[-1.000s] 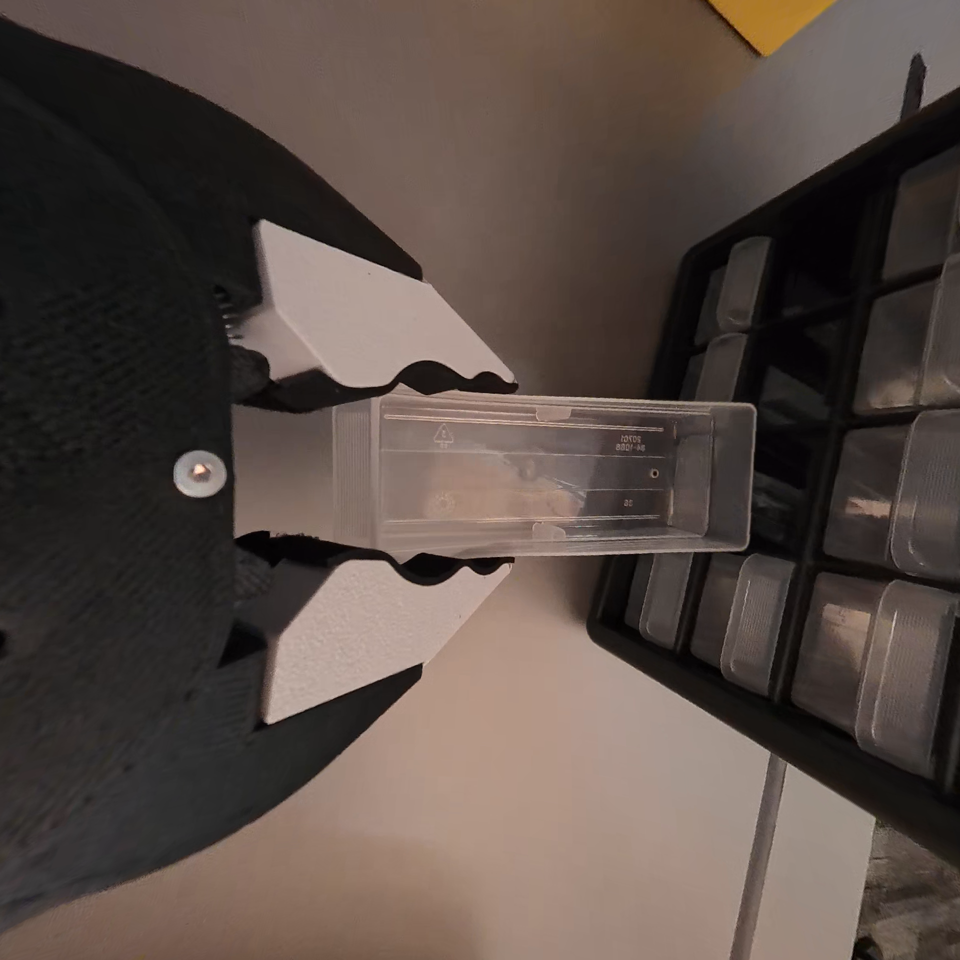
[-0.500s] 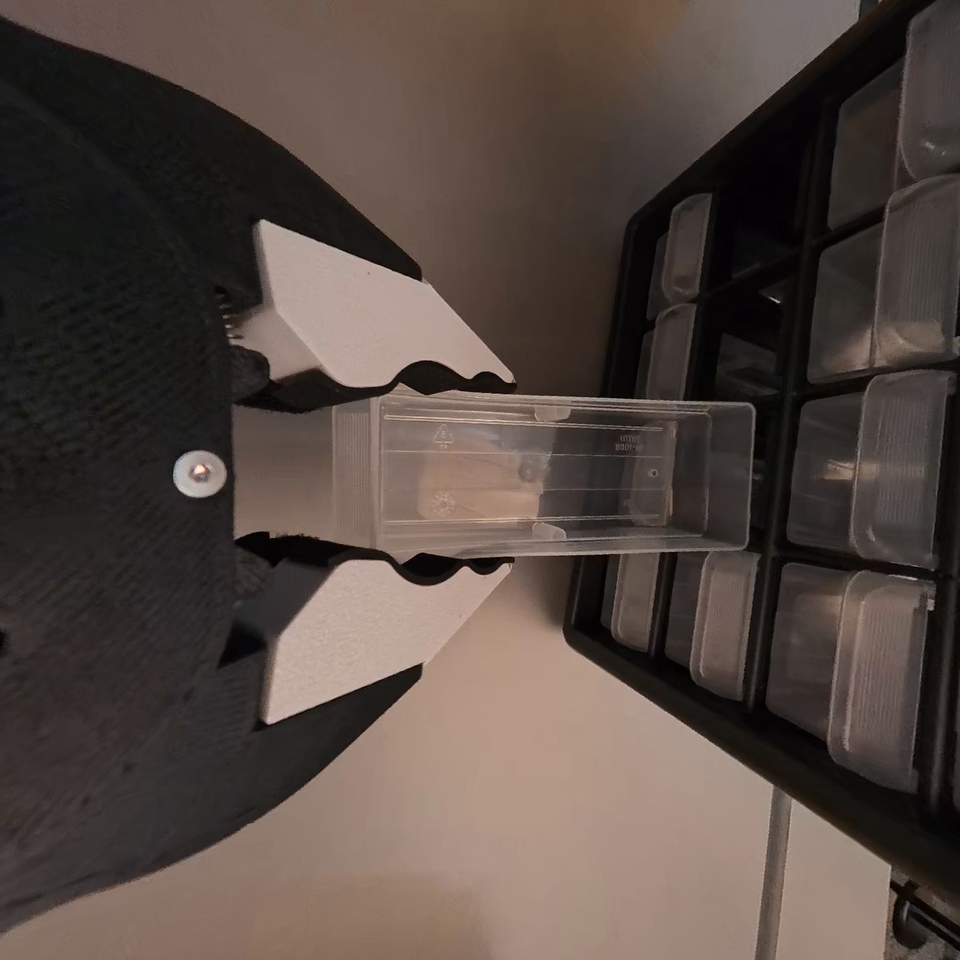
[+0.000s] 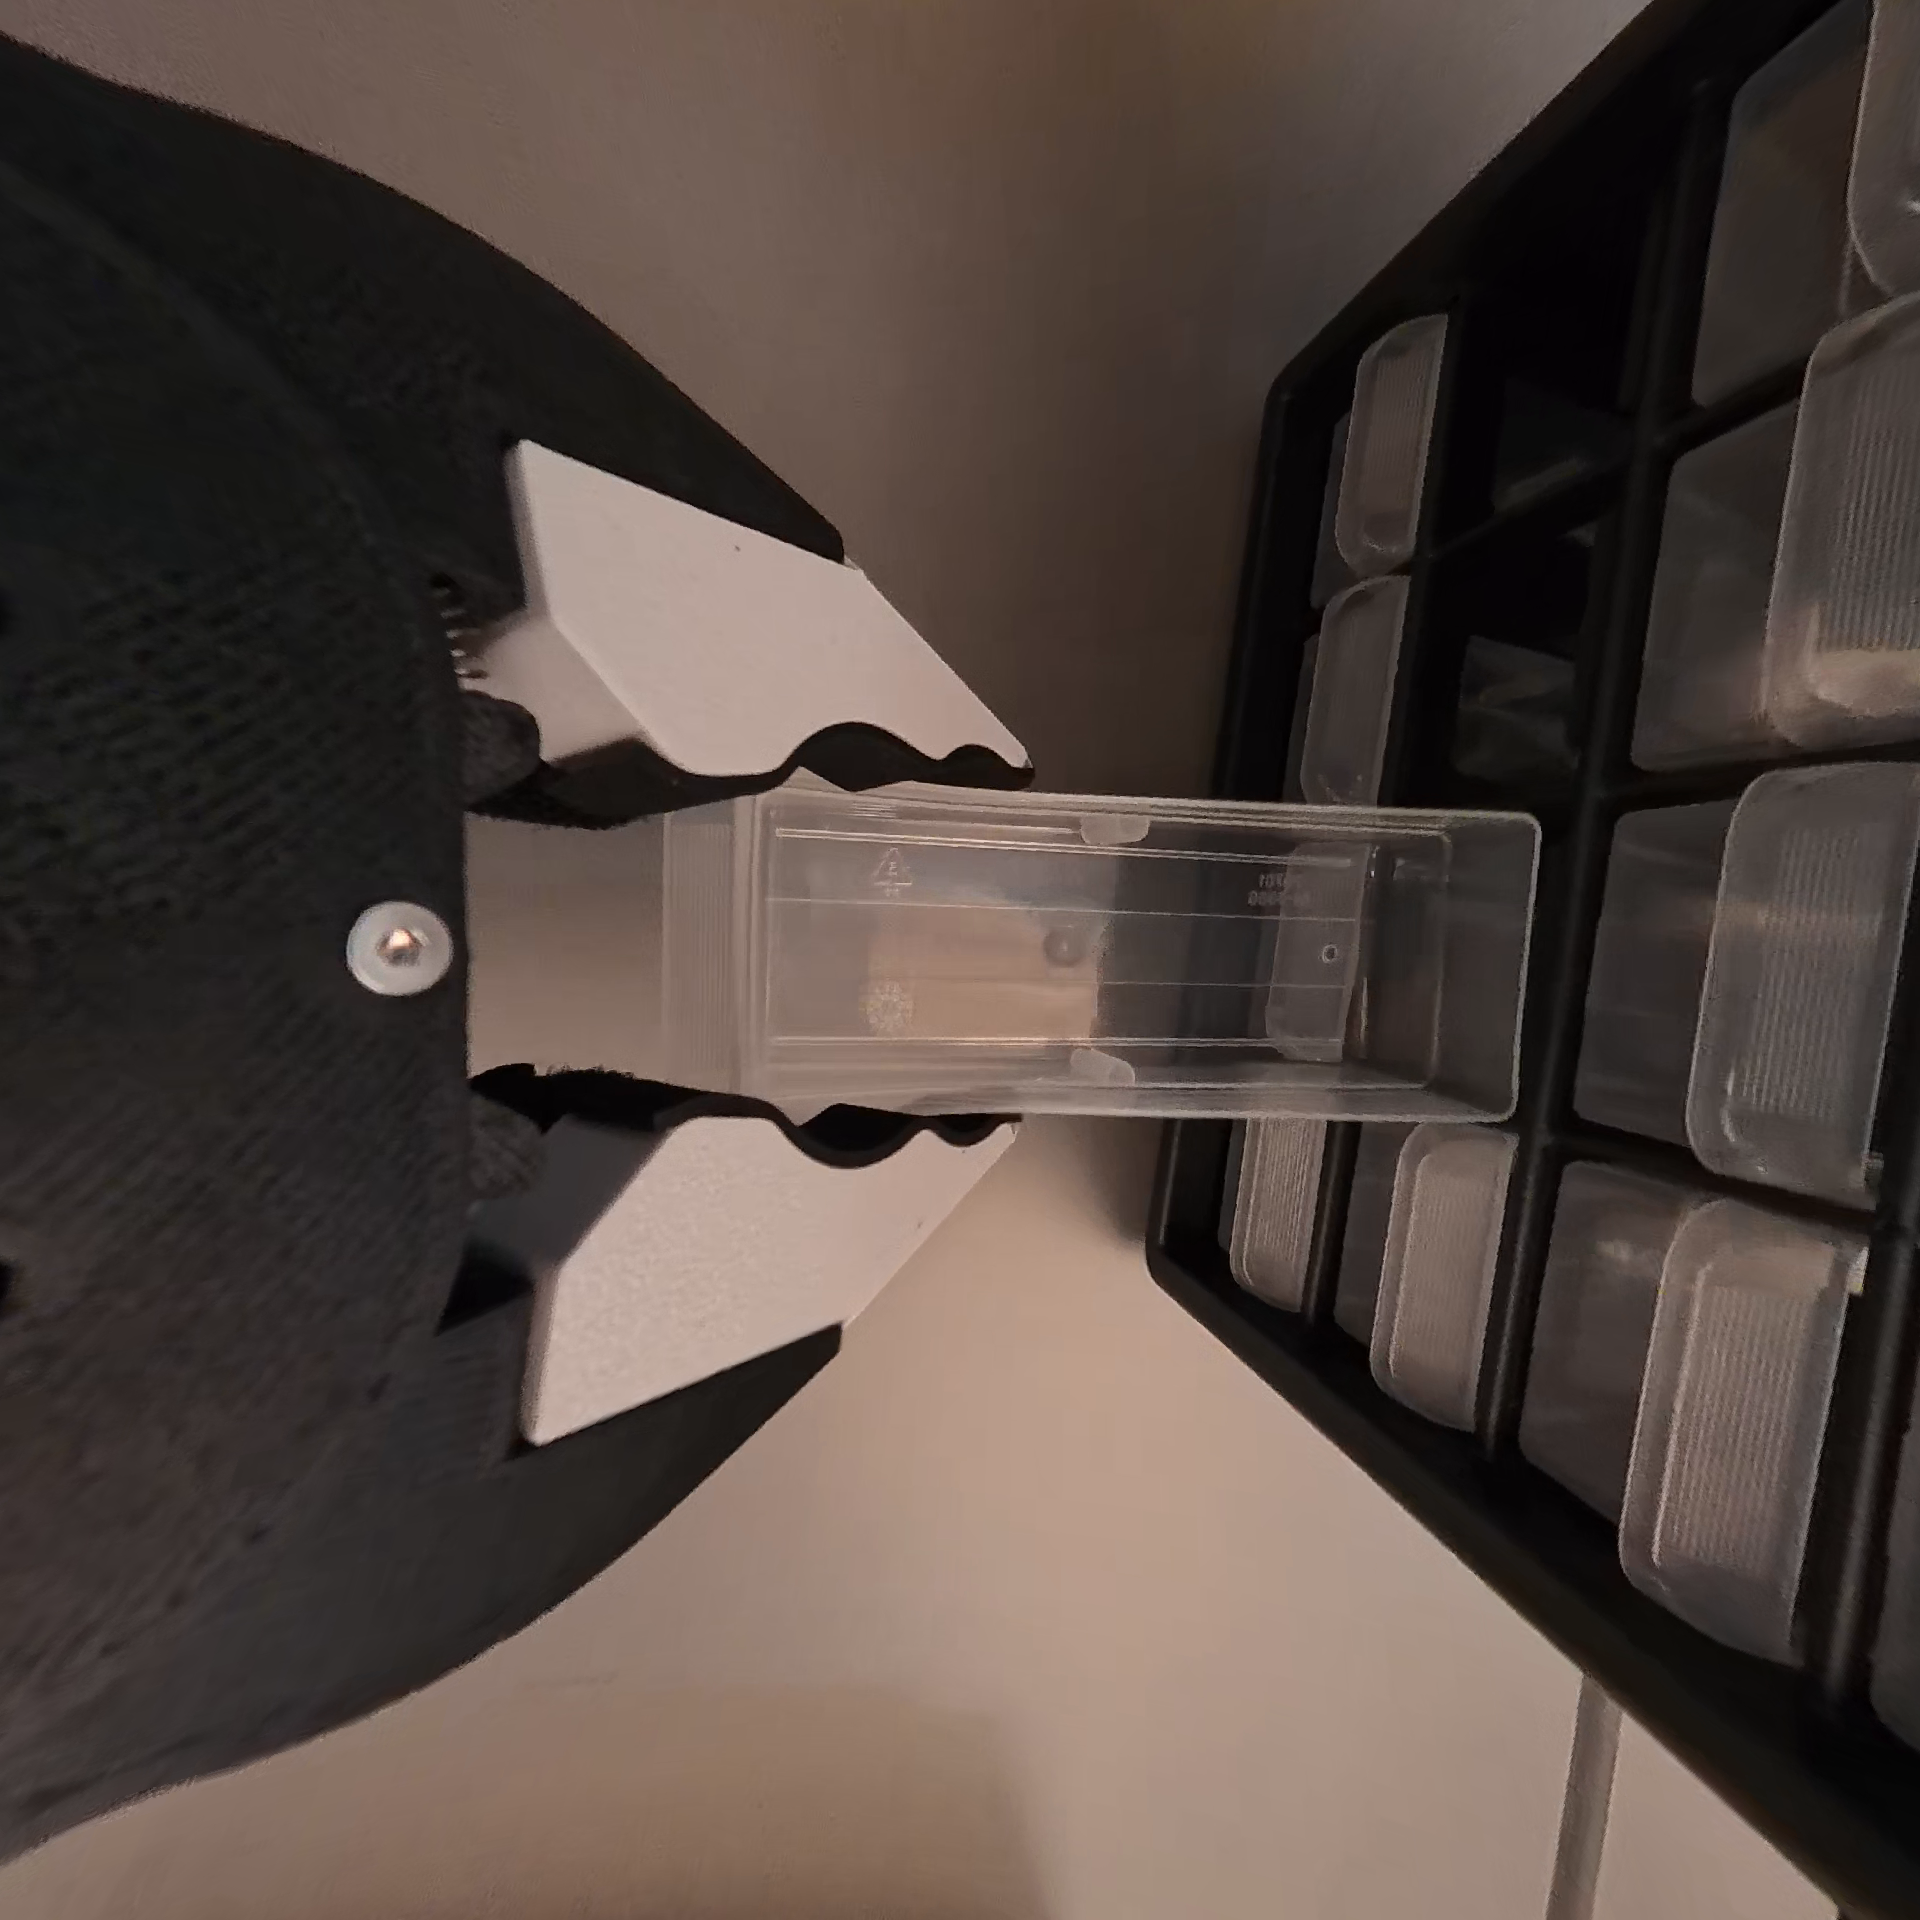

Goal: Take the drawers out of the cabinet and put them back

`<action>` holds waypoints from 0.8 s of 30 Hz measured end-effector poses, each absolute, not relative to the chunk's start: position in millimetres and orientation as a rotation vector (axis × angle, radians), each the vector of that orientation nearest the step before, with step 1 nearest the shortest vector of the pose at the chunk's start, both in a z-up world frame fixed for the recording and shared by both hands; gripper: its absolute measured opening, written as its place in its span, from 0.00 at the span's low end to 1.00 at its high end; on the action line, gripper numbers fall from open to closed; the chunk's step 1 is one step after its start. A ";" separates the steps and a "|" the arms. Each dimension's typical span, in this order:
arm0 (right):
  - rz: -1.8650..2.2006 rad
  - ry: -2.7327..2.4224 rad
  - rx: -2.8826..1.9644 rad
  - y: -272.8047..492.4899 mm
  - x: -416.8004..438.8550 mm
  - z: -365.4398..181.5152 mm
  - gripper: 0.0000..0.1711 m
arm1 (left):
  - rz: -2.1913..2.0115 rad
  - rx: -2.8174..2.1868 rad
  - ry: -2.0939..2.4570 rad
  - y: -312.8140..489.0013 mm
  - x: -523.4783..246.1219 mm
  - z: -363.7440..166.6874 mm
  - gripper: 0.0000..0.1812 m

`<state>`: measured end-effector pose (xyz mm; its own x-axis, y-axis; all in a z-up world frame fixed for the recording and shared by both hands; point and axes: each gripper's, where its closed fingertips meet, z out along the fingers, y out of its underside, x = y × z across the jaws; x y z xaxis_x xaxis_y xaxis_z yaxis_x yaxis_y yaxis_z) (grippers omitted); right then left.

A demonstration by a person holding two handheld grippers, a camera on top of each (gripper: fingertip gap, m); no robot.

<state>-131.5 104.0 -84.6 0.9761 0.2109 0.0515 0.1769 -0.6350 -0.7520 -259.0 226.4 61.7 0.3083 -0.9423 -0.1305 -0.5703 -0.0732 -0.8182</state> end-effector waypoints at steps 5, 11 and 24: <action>0.036 -0.257 -2.314 105.7 -130.5 -84.9 0.34 | -0.571 -1.753 1.369 226.9 -257.5 61.7 0.00; 0.038 -0.277 -2.384 103.5 -134.6 -82.7 0.34 | -0.576 -1.749 1.380 227.0 -257.3 61.7 0.00; 0.068 -0.276 -2.399 108.6 -128.4 -73.6 0.34 | -0.586 -1.734 1.379 226.7 -257.2 61.8 0.00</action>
